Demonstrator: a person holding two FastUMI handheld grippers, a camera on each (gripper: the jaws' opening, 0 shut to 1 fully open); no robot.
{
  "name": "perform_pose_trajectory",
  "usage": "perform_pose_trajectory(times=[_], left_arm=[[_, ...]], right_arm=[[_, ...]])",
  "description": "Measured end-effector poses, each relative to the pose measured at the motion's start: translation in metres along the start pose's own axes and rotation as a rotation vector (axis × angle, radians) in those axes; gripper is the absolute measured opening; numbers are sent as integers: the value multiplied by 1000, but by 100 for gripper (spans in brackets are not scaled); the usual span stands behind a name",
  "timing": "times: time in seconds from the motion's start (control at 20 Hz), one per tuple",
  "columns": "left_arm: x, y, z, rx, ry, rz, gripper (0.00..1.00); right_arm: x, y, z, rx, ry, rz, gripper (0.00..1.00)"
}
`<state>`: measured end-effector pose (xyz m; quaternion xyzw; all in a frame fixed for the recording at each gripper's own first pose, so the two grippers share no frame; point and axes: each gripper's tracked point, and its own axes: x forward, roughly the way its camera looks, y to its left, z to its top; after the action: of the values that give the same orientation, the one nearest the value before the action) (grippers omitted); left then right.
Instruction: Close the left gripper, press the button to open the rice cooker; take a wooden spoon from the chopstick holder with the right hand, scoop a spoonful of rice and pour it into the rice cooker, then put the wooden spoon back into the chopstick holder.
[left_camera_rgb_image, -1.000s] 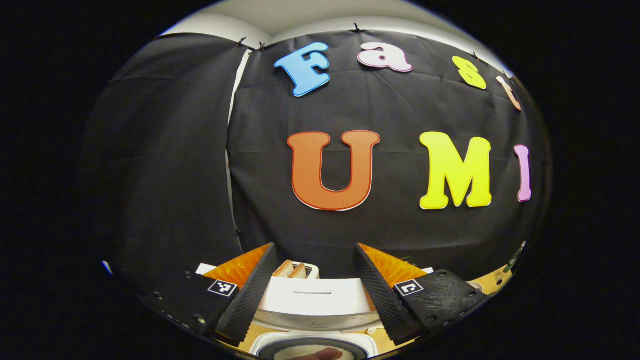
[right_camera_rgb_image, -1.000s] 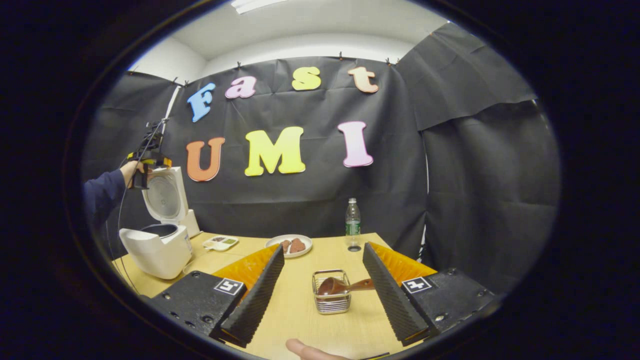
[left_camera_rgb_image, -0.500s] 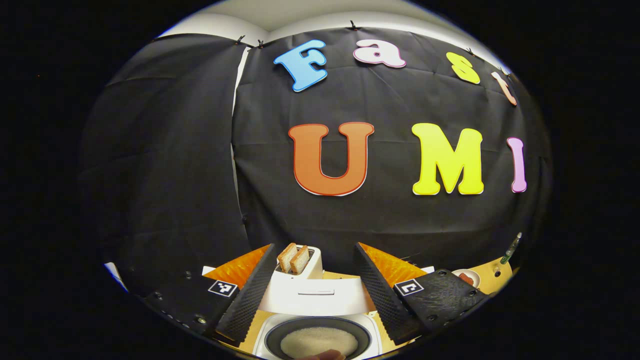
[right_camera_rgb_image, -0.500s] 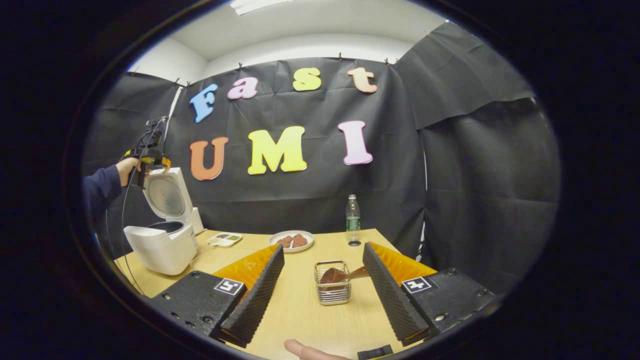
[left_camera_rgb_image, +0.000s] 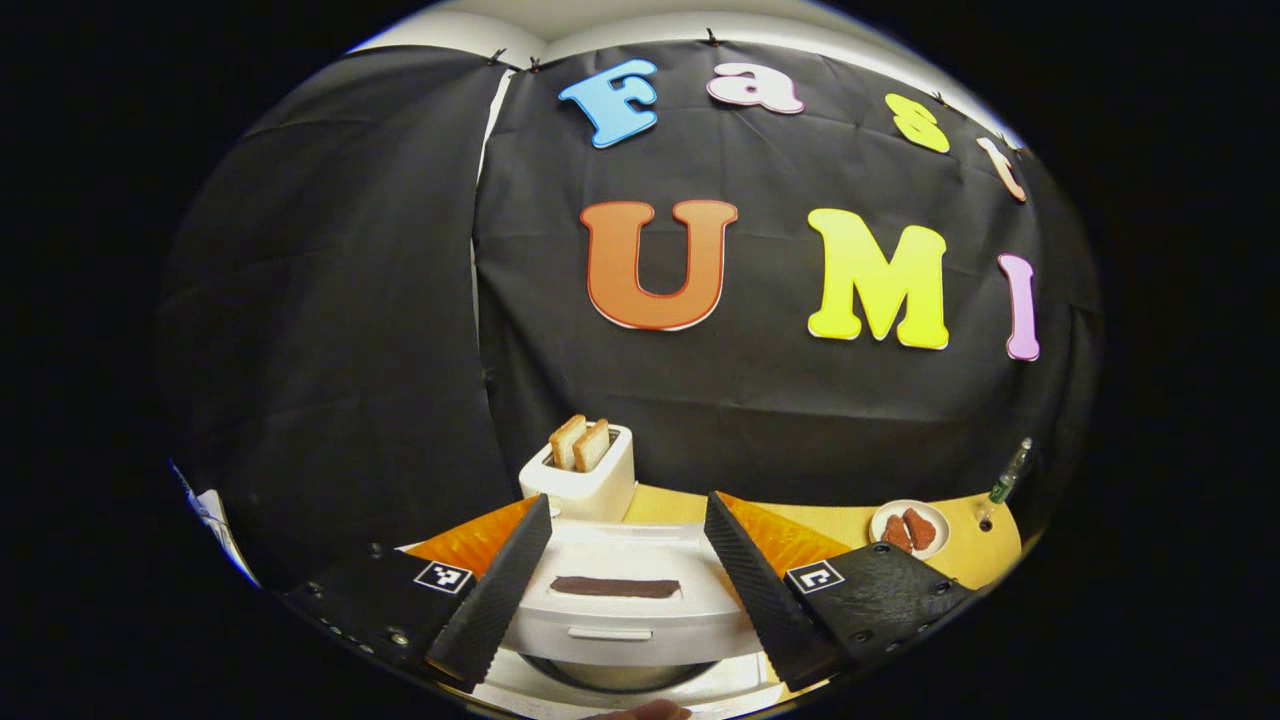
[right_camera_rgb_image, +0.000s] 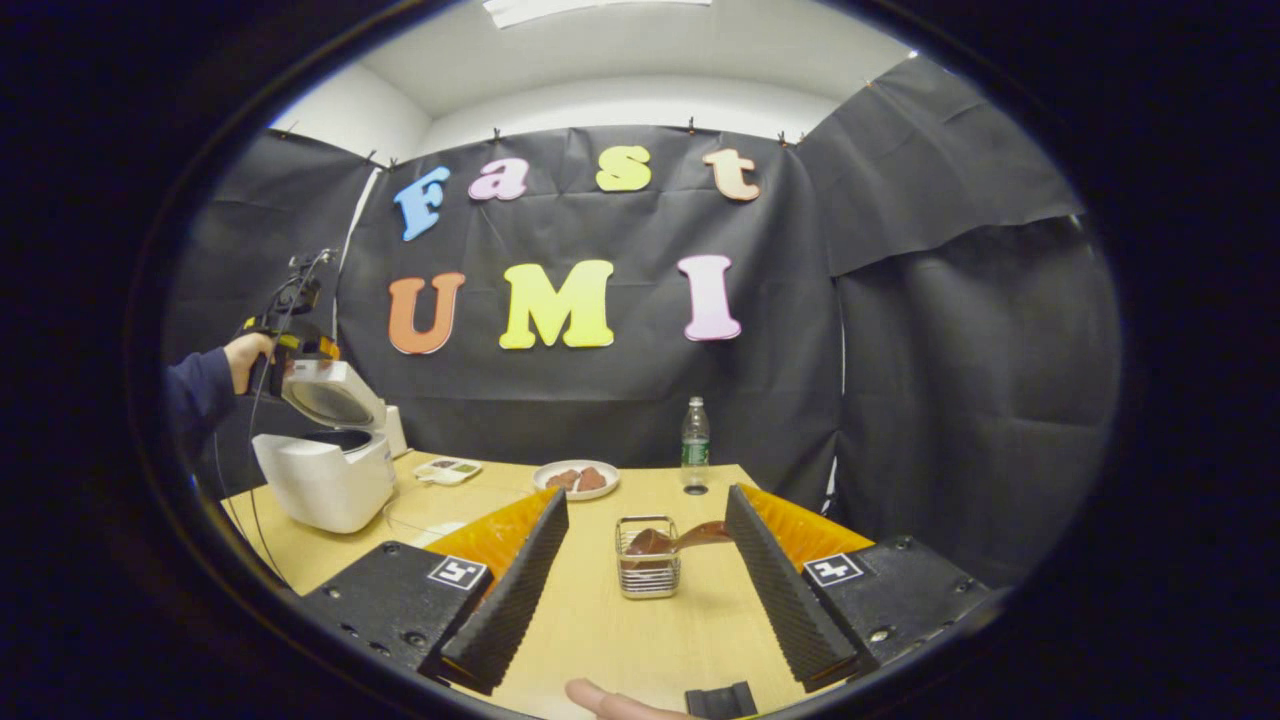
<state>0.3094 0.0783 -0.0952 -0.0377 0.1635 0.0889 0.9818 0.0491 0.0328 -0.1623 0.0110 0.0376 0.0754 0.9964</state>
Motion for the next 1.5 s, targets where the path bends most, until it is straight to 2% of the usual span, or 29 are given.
perform_pose_trajectory(times=[0.2,0.4,0.75,0.95,1.15,1.5], left_arm=[[-14,-2,-37,-10,70,-18,99],[-27,-4,-64,39,89,-25,99],[-45,-3,-100,50,152,-21,100],[-54,-4,-119,57,229,-31,100],[-60,-3,-122,57,249,-40,100],[-59,-2,-126,74,249,-62,100]], right_arm=[[-19,7,-4,-4,-14,30,99],[-40,10,-10,11,-23,50,99],[-66,1,-16,20,-29,28,100],[-76,11,-12,33,-24,53,99],[-79,14,-4,14,-38,39,99],[-77,27,-2,12,-31,58,99]])
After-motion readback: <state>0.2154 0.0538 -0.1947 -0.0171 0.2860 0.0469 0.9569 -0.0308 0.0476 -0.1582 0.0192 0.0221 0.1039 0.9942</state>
